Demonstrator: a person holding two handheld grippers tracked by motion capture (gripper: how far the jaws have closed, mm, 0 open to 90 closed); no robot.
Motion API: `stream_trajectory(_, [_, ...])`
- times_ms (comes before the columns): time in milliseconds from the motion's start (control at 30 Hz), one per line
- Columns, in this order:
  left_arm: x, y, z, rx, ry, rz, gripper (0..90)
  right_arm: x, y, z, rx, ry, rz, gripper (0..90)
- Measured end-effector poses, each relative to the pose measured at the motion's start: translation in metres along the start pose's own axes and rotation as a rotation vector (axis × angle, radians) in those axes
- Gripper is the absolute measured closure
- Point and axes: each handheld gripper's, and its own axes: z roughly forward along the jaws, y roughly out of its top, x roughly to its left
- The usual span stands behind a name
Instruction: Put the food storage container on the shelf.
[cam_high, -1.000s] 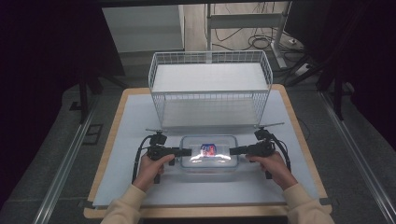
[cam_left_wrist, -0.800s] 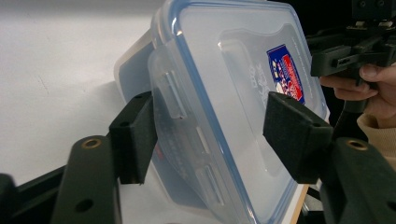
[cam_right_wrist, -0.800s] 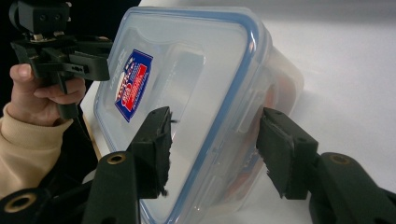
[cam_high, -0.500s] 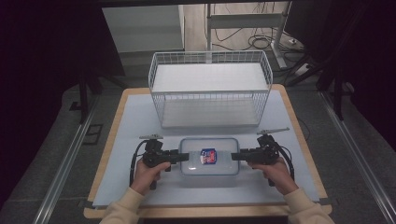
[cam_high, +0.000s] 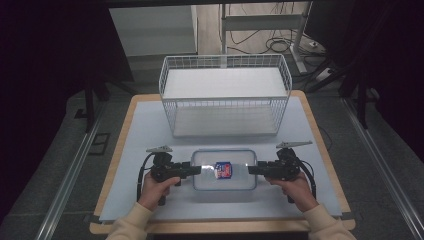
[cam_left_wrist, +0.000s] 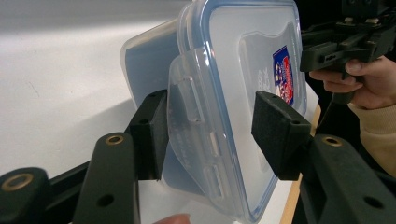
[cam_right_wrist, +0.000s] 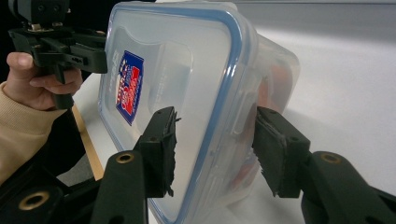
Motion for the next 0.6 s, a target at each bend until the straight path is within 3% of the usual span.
stream_trajectory(233, [-0.003, -0.001, -0.001, -0.009, 0.013, -0.022, 48.1, 0.003, -0.001, 0.0, -0.015, -0.018, 0.027, 50.2])
stream_trajectory(600, [-0.013, -0.001, -0.003, -0.034, 0.041, 0.005, 49.1, 0.005, -0.003, -0.004, -0.044, -0.019, 0.048, 52.6])
